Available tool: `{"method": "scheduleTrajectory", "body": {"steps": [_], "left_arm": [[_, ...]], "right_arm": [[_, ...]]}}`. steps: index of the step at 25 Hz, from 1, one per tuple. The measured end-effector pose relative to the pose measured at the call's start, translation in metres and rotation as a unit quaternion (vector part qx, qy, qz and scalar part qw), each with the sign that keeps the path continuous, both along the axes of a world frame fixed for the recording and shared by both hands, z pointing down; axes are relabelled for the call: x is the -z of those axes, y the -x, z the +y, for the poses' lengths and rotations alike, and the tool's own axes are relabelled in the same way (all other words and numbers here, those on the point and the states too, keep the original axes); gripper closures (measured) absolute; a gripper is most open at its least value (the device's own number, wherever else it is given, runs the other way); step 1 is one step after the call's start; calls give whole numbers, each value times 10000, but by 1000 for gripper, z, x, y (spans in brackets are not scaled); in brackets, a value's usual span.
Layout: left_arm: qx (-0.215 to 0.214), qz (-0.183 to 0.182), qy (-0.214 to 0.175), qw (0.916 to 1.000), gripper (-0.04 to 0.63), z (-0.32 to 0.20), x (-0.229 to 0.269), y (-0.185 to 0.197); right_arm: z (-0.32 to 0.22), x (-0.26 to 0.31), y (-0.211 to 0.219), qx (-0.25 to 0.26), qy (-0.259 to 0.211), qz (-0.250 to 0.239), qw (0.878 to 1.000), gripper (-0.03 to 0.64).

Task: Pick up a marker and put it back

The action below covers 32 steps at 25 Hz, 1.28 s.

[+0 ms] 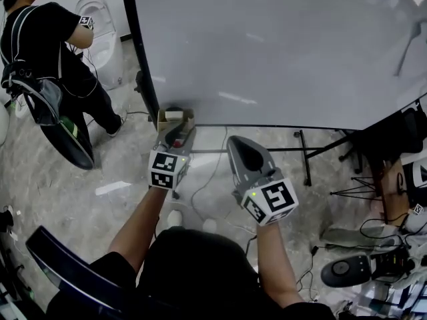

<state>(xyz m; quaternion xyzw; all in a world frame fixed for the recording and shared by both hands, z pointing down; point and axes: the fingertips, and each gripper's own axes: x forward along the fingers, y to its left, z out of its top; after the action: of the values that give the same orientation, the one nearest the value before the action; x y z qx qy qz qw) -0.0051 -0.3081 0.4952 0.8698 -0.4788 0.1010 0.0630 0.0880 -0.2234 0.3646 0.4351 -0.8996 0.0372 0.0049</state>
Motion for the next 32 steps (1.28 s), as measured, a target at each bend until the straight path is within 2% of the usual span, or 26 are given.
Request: {"method": "scheduleTrajectory", "body": {"steps": [13,26,30,32], "left_arm": [[465,-184,51,9987,454,-20,-14,0],[743,-479,-23,9961,465,-25,-17,-1],[787,-457,86,9958,465,-27,-24,-4],[810,-462,123,9956,485,-28,-26,-5]], "right_arm": [[-10,-11,22,361,138,-38,9992,607],[-11,-15,22,277,197,3,9994,607],[-11,-16,22,243,208,9,9995,607],[-11,-16,21,222,207,4,9995,607]]}}
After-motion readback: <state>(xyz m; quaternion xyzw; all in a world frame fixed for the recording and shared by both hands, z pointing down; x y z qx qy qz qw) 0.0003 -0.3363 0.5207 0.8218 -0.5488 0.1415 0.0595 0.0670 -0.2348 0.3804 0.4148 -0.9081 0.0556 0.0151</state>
